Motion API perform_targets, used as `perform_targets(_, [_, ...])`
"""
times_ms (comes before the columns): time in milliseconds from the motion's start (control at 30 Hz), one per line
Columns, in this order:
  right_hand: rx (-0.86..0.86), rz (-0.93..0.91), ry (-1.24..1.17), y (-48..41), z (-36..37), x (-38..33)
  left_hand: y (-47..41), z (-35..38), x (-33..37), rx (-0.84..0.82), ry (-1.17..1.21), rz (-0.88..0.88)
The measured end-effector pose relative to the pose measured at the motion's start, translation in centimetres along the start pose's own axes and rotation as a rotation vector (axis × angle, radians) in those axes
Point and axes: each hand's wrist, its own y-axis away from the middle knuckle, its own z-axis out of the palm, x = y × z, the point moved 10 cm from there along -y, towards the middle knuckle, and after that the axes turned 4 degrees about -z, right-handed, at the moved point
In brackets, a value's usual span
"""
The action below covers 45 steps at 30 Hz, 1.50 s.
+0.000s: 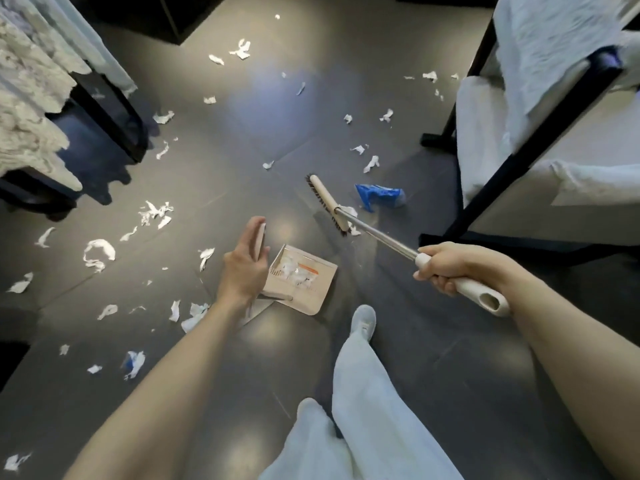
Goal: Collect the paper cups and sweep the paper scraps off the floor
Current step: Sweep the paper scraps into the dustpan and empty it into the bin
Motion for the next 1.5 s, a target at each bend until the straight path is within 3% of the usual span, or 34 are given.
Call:
perform_targets(233, [0.167,-0.007,0.033,-6.6,-12.2,-5.4,-9.4,7.9,6.4,-0.097,-0.075,0.008])
perform_targets(367, [0.186,-0.014,0.206,-10.8,-18.2,-8.5,-14.9,11.6,10.0,-0.167,-0.103,0.065])
perform_targets(600, [0.157,0.046,0.479,-16.1,-21.9,-8.9,-20.8,14.5,12.4,-0.113,-0.054,0.031])
perform_targets(800, [-0.081,0.143,0.134,-15.7,-16.9,-6.2,-23.7,17.0,15.5,-0.135,-0.056,0.049])
perform_targets(900, [-0.147,0.196,-0.08,-13.6,-15.4,-5.4,-24.8,18.0,16.7,-0.164,-0.03,0.082])
perform_targets(1000, [-0.164,0.171,-0.141,-11.4,-15.4,-6.2,-25.6,18.1,17.0,-0.197,-0.051,0.111])
perform_targets(1500, [0.172,0.191,-0.327,-8.6,-14.9,-5.5,-26.6,19.8,19.1,-0.514,-0.134,0.352])
